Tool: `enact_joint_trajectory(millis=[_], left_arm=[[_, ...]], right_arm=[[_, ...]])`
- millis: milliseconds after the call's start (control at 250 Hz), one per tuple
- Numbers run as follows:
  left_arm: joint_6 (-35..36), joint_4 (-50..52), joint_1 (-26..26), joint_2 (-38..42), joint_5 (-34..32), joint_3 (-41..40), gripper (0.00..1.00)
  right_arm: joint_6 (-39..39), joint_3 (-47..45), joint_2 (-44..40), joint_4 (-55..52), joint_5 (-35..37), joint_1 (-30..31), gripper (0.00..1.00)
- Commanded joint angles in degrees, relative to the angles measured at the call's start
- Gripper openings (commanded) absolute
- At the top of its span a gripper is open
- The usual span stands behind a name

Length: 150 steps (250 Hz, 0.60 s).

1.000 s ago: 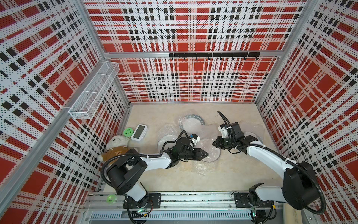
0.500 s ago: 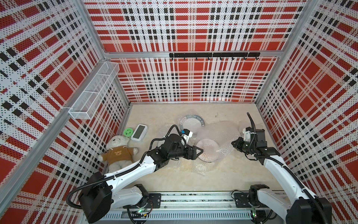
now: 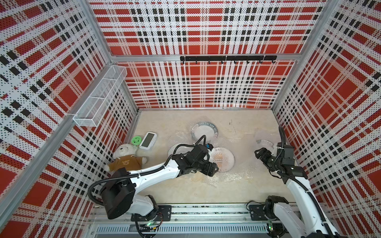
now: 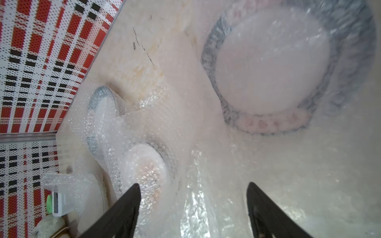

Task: Unpack dinner plates from bubble wrap
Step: Unwrap the bubble wrap at the center of the board.

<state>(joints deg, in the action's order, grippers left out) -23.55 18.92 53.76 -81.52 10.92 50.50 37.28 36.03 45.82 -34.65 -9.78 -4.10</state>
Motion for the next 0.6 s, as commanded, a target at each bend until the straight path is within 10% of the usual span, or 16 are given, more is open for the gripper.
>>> enact_joint_trajectory(millis=[0,260,396,596], left_arm=[[2.6,4.0,2.4,-2.4,-4.6,1.3,0.80],[-1.3,-0.7,2.8,-5.0,-2.4,-1.5,0.80],[-3.6,-4.6,2.4,-6.5,-0.2,-3.0,0.74],[-5.5,-8.3,1.8,-9.3,0.5,-4.5,0.67]], right_arm=[[-4.4,5.0,-3.2,-4.0,8.0,3.2,0.87],[-9.3,14.5,10.1,-9.1,17.1,27.7,0.95],[-8.1,12.1,21.5,0.0,4.8,29.9,0.92],[-6.7,11.1,30.2,4.9,8.6,33.1,0.91]])
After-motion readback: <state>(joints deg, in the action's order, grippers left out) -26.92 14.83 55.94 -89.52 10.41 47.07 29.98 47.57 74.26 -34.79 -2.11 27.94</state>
